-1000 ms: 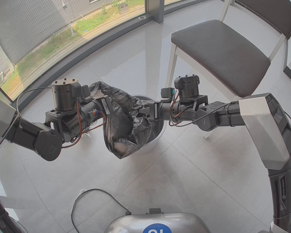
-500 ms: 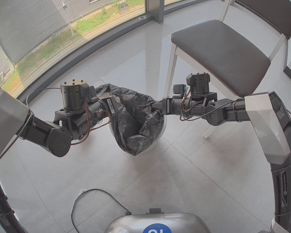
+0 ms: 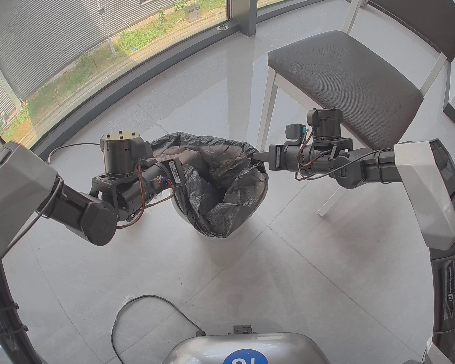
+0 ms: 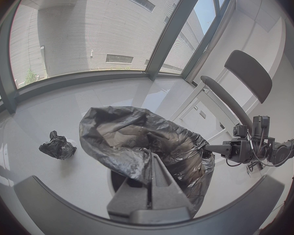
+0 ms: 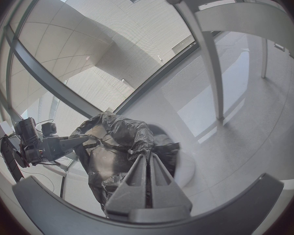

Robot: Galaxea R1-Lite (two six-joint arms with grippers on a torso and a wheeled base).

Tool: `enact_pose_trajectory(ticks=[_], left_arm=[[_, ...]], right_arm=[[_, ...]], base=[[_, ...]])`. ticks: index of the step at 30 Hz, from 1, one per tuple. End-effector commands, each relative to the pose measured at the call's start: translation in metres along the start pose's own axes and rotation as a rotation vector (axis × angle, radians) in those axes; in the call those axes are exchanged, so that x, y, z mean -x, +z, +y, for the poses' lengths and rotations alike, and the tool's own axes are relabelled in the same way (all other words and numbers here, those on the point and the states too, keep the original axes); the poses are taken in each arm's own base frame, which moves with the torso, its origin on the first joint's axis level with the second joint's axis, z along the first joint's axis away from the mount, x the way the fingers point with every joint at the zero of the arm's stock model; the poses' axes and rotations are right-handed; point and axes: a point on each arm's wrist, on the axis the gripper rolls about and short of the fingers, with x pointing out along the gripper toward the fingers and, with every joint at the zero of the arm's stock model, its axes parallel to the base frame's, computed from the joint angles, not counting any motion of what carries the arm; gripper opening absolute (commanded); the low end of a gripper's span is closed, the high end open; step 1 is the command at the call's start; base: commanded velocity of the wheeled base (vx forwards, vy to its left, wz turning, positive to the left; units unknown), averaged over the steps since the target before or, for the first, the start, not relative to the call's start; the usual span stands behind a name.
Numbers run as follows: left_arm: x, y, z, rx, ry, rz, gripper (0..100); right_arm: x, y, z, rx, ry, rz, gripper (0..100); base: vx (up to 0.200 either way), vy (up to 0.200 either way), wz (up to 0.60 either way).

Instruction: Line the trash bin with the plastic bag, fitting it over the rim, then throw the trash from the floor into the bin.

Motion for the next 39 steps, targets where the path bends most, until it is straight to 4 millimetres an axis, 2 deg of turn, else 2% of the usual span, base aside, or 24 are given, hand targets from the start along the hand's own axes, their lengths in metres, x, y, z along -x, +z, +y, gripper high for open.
enact_pose_trajectory(ticks=[1,7,15,20,28,39], left_arm=[[-0.005,-0.003,0.001,0.000,0.003,0.005,0],[-0.008,-0.006,0.003,-0.002,0.007,0.013,0],[0.004,-0.008,0.011,-0.026,0.033,0.033,0],[0.012,-0.006,0.024,-0.061,0.067,0.036,0],[0.013,-0.003,0.043,-0.118,0.117,0.041,0],[0.006,-0.008,0.046,-0.117,0.122,0.050,0]], right_arm=[[0.010,0.006,-0.006,-0.002,-0.018,-0.011,0],[0.016,0.007,-0.017,-0.008,-0.042,-0.014,0],[0.021,0.005,-0.031,-0.020,-0.069,-0.012,0],[0.024,0.008,-0.031,-0.012,-0.072,-0.017,0],[0.021,0.005,-0.029,0.009,-0.067,-0.006,0],[0.020,0.005,-0.029,0.022,-0.066,-0.012,0]], base=[[0.000,0.000,0.00],[0.000,0.000,0.00],[0.000,0.000,0.00],[0.000,0.000,0.00],[0.000,0.000,0.00],[0.000,0.000,0.00]])
